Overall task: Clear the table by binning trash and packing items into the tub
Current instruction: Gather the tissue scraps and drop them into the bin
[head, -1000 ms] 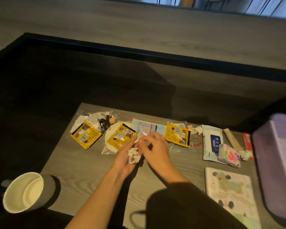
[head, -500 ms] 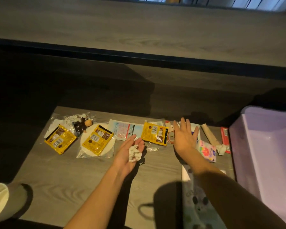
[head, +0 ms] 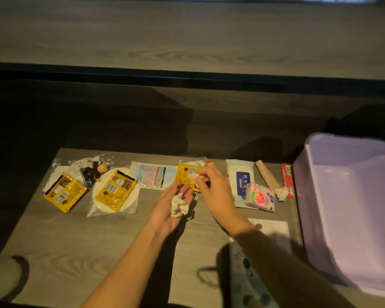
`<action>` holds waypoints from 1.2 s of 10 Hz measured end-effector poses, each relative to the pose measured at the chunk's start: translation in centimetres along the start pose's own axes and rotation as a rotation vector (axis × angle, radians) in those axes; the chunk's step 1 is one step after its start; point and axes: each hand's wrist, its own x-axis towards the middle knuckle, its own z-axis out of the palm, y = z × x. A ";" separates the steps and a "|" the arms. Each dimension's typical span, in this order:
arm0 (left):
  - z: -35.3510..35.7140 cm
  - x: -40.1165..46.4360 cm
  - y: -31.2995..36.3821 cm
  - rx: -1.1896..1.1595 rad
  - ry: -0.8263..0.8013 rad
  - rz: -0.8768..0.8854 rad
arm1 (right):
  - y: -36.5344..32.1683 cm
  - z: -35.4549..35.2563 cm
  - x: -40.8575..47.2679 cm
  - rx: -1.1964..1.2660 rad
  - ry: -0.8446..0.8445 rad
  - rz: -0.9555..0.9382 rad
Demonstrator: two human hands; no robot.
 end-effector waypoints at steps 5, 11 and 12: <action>4.6 0.2 -6.5 0.129 -0.102 -0.131 | 6.3 -7.5 -4.6 0.021 0.366 0.265; 6.7 -0.6 -9.2 0.234 -0.147 -0.122 | 6.0 -9.0 -7.8 0.179 0.231 0.249; 7.1 -1.1 -10.8 0.297 -0.212 -0.169 | 3.7 -7.8 -11.0 0.327 0.118 0.205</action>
